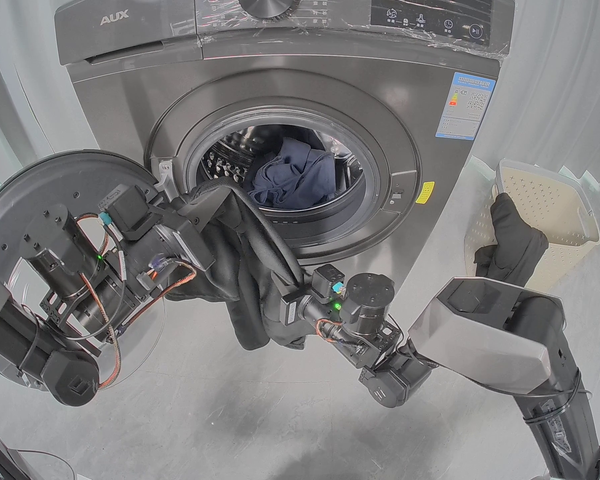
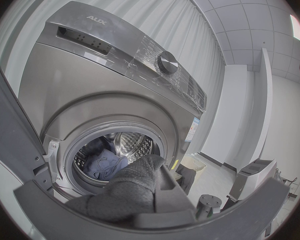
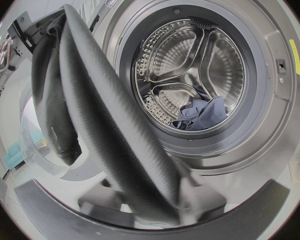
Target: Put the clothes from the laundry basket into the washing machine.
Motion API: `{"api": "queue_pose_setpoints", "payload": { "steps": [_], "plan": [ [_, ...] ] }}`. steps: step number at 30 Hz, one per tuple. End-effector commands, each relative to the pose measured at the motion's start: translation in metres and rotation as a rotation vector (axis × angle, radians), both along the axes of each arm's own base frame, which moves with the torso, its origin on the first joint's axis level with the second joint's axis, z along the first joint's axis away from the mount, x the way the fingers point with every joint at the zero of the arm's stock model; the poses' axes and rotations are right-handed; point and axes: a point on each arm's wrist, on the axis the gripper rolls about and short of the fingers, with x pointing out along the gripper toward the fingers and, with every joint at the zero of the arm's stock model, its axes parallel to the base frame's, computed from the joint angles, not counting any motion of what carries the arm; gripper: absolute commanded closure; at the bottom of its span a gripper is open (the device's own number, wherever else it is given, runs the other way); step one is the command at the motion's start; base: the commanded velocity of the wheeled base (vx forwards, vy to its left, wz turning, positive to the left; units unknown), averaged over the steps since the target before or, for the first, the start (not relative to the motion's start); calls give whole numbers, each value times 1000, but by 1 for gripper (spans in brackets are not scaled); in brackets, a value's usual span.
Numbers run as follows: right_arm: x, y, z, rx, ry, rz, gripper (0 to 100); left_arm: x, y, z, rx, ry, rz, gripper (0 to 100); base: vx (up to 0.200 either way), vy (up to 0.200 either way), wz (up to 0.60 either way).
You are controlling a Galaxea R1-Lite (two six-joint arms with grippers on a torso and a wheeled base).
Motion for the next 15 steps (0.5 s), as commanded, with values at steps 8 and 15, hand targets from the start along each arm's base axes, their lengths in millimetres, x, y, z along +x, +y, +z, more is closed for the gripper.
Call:
{"api": "queue_pose_setpoints", "payload": {
  "steps": [8,15],
  "plan": [
    [-94,-1,33,-41,79,156,100,11,10,-6,6,17,51,100,0,0,0],
    [-97,-45,61,-44,77,101,100,13,14,-6,7,15,67,100,0,0,0]
  ]
}}
